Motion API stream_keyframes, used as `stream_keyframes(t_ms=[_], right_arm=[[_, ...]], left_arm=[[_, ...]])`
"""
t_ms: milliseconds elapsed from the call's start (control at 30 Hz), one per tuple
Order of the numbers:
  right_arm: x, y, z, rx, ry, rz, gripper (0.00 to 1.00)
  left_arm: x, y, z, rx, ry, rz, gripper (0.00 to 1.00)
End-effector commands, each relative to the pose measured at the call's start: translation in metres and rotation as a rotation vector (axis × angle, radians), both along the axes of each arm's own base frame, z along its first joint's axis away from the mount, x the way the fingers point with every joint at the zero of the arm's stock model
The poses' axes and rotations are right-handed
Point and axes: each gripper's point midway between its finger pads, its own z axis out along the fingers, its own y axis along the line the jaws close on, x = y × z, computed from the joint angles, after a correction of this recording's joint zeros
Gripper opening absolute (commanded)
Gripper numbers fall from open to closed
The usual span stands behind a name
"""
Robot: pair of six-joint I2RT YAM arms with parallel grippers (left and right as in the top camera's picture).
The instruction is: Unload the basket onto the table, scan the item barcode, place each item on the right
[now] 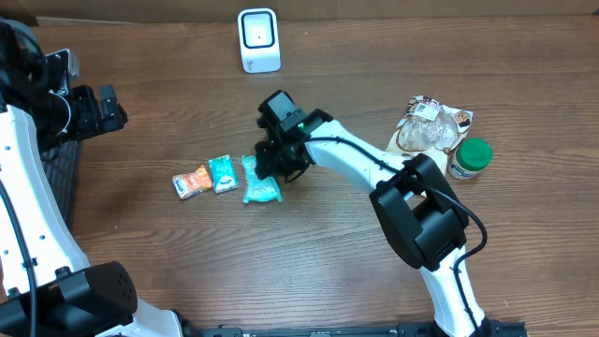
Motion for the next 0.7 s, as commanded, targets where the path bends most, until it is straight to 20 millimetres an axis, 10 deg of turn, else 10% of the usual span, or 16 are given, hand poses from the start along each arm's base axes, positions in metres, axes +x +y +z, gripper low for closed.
stream_keyframes(t_ms=[0, 300, 667], right_arm=[[0.027, -0.031, 0.030, -0.097, -0.114, 0.004, 0.04], [0.059, -0.132, 0.095, -0.773, -0.485, -0.183, 0.04], [0.041, -0.119, 0.044, -1.166, -0.570, 0.181, 0.04]], left_arm=[[0.001, 0.001, 0.000, 0.007, -0.005, -0.017, 0.99], [0.001, 0.001, 0.000, 0.007, -0.005, -0.017, 1.00], [0.001, 0.001, 0.000, 0.007, -0.004, -0.017, 1.00]])
